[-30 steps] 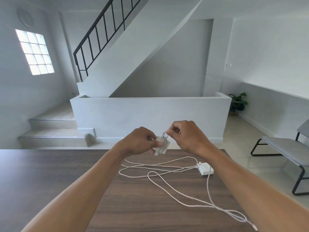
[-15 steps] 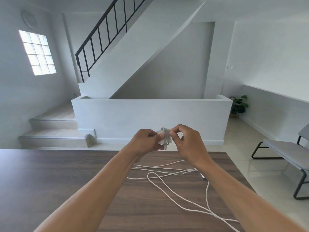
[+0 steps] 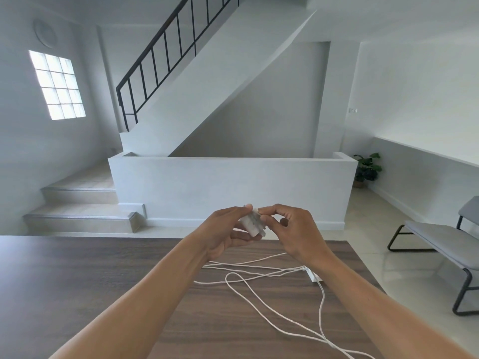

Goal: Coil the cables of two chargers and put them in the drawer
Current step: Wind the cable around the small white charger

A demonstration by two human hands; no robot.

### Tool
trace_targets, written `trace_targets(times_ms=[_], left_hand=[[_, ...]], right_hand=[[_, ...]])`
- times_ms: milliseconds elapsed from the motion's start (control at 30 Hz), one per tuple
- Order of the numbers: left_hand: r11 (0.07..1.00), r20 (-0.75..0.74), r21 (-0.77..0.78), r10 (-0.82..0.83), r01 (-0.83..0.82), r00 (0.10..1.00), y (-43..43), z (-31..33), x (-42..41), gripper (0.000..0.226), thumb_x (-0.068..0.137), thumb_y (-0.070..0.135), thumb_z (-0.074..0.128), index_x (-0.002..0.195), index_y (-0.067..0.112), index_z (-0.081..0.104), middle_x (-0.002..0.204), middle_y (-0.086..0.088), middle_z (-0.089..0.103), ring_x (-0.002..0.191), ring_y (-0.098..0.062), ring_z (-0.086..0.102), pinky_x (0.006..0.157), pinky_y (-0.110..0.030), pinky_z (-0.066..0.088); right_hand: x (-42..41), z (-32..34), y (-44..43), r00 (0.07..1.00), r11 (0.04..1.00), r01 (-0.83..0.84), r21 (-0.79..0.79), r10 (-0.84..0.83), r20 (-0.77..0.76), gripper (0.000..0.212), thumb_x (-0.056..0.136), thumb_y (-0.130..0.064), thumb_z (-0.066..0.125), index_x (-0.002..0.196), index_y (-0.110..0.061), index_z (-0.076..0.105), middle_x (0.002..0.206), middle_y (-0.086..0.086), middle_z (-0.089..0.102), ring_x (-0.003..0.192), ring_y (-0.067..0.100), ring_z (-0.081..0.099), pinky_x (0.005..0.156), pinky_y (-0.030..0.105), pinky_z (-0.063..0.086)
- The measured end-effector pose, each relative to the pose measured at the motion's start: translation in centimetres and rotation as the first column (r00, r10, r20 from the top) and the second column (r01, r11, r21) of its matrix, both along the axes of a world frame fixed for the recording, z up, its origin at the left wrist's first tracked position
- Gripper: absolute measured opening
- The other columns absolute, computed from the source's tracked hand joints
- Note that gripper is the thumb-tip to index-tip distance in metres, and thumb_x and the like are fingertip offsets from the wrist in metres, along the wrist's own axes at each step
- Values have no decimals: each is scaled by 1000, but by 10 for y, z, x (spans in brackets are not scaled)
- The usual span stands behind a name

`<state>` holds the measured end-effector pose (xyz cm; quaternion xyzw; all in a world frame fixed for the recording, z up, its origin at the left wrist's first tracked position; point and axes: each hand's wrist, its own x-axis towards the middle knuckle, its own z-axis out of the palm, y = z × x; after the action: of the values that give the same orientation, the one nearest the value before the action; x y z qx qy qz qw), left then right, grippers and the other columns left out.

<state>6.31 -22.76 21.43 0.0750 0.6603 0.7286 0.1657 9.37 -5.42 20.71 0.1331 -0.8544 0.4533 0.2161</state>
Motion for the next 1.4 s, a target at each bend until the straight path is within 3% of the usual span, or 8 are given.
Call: trace_targets(times_ms=[133, 233, 500, 667, 800, 1033, 1233, 1400], left_hand=[[995, -45, -87, -51, 47, 998, -4, -3, -2, 25, 95, 19, 56, 104, -1, 69, 93, -22, 72, 102, -49, 66, 98, -51, 52], [981, -66, -161, -117, 105, 991, -3, -6, -2, 29, 97, 16, 52, 107, -7, 66, 100, -27, 71, 101, -48, 67, 98, -55, 50], [961, -102, -211, -202, 177, 974, -9, -5, -1, 22, 96, 8, 57, 112, -6, 62, 117, -31, 65, 104, -42, 68, 95, -49, 54], [930, -215, -345, -213, 130, 953, -10, 0, 2, 23, 94, 21, 63, 107, 2, 65, 107, -18, 74, 97, -30, 73, 91, -47, 57], [931, -251, -337, -236, 144, 939, -17, 7, 3, 17, 96, 11, 58, 108, 2, 65, 105, -17, 74, 94, -30, 73, 88, -42, 58], [958, -186, -6, -284, 288, 941, -31, 19, 9, 28, 85, 4, 58, 112, -6, 57, 111, -28, 68, 104, -45, 67, 88, -47, 57], [966, -219, 78, -225, 247, 949, -40, 24, 9, 30, 86, -1, 58, 114, -9, 54, 111, -30, 66, 101, -52, 65, 87, -49, 57], [978, -208, 114, -147, 173, 967, -37, 20, 9, 19, 95, -6, 51, 113, -8, 55, 119, -34, 62, 110, -54, 60, 93, -52, 54]], right_hand=[[3, -2, 3, 998, 998, -52, 33, 51, 34, 12, 90, -25, 65, 93, -31, 74, 39, -16, 47, 41, 10, 35, 50, 21, 34], [-1, -5, 5, 997, 997, -62, 41, 60, 49, 10, 88, -25, 67, 88, -31, 76, 38, -11, 40, 42, 9, 34, 51, 25, 36], [-4, 1, 5, 993, 992, -101, 82, 94, 77, 10, 83, -23, 73, 78, -31, 74, 56, 6, 64, 50, 20, 57, 55, 25, 43], [-5, 17, 8, 985, 969, -158, 190, 142, 96, 8, 81, -16, 75, 76, -22, 74, 50, -24, 58, 47, 5, 46, 51, 12, 34], [-15, 29, 11, 986, 966, -166, 201, 160, 45, 8, 80, -17, 76, 77, -24, 75, 71, -15, 70, 57, 2, 52, 59, 14, 39], [-22, 32, 1, 949, 952, -286, -106, 297, 102, 12, 89, -9, 66, 83, -14, 76, 69, -12, 71, 60, -2, 57, 61, 13, 43], [-26, 10, -13, 926, 907, -239, -348, 320, 199, 34, 90, 10, 47, 91, -10, 74, 53, -3, 52, 44, 7, 35, 43, 18, 28], [-24, -12, -29, 943, 862, -159, -482, 277, 185, 38, 97, -2, 43, 82, -20, 74, 66, 14, 47, 42, 10, 34, 39, 17, 26]])
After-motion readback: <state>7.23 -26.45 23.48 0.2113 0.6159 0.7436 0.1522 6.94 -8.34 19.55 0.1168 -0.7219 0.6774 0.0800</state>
